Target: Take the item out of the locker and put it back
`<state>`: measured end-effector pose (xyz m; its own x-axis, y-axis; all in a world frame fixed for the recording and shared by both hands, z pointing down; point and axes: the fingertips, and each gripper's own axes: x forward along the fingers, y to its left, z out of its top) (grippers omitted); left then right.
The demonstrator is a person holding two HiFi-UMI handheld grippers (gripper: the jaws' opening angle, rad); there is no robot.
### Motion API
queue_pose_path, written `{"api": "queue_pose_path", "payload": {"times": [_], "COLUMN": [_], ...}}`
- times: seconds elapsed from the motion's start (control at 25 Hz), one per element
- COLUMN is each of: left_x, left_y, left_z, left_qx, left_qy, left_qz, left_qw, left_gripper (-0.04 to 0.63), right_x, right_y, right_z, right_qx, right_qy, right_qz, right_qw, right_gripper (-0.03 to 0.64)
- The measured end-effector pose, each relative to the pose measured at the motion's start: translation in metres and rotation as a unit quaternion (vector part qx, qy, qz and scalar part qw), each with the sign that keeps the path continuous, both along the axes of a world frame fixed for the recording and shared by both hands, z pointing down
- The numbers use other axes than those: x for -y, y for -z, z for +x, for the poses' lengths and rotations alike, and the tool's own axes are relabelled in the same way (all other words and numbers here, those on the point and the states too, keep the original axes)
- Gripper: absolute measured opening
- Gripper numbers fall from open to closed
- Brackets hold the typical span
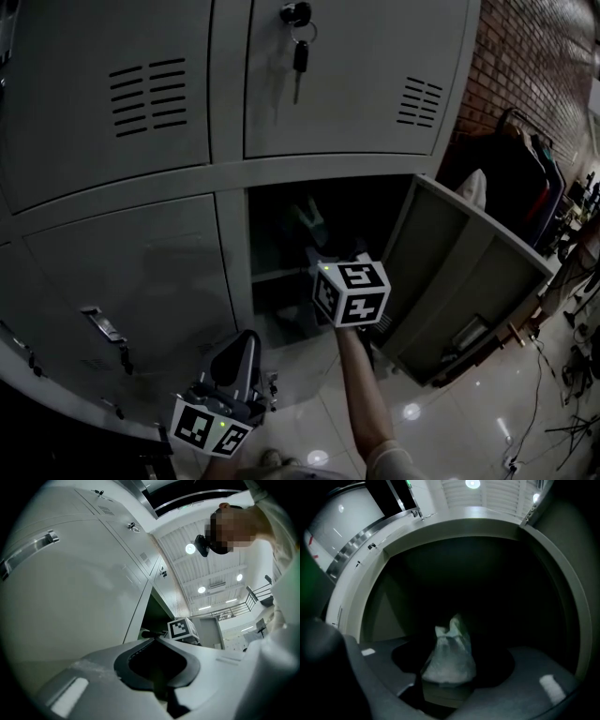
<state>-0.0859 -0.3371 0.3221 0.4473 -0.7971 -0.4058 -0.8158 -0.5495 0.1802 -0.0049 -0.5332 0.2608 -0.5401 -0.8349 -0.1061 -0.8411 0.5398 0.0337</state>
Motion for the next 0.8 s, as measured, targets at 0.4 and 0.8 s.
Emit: {"api": "queue_pose_path", "payload": {"times": [0.4, 0.8], "left_x": [0.001, -0.004], "left_y": [0.002, 0.000], "left_z": [0.001, -0.001], "left_qx": [-0.002, 0.006], "left_qy": [0.000, 0.009], "left_qz": [0.002, 0.001], "left_qw": [1.0000, 0.9999], "left_gripper": [0.003, 0.003], "right_x": [-0.007, -0.140], "right_y": [-0.003, 0.079], "right_z": [0.010, 0.051], "right_qx": [0.011, 0.166], "right_qy": [-0.003, 0.081], "right_qz": [-0.004, 0.105], "right_qw": [1.000, 0.977], "right_gripper": [0.362, 0.346]}}
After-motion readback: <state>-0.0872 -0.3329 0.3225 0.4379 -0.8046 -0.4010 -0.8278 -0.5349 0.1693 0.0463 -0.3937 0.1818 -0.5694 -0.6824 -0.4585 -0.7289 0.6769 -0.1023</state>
